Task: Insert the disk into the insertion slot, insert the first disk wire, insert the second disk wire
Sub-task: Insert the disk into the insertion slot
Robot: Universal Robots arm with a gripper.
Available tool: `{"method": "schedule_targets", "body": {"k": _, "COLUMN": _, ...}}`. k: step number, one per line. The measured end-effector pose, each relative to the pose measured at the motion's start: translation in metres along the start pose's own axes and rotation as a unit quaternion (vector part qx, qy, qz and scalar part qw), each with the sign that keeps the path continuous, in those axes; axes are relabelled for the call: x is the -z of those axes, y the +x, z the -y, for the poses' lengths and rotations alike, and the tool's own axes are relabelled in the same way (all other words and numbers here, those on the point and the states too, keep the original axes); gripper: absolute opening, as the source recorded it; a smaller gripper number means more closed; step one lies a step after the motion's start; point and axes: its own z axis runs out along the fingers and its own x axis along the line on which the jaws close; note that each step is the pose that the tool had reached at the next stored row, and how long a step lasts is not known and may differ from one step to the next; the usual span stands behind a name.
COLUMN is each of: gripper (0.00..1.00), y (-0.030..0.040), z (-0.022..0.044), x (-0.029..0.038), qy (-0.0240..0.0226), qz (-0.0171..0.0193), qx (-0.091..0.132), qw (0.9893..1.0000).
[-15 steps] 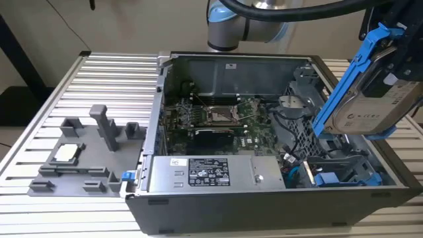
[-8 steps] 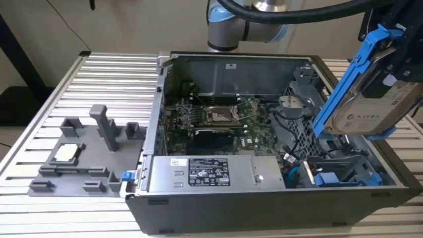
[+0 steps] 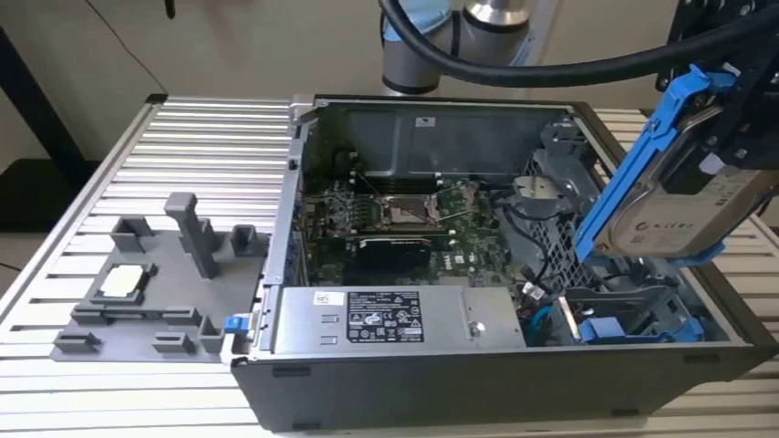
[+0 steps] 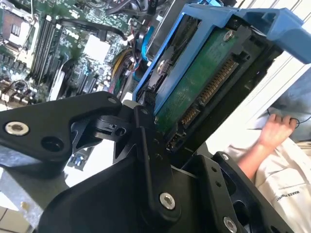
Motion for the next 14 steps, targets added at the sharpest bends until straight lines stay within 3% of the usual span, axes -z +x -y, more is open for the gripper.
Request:
{"method": "schedule_targets", "body": {"k": 5, "gripper": 0.33, "y": 0.0021, "z": 0.0054, "x": -0.0048, "qy": -0.0005, "qz": 0.0, "qx": 0.0, "qw": 1.0}}
{"method": "schedule_targets", "body": {"k": 14, "gripper": 0.33, "y": 0.0049, "z": 0.0067, "x": -0.0148, "qy": -0.0005, "qz": -0.0002, "qx": 0.002, "qw": 1.0}}
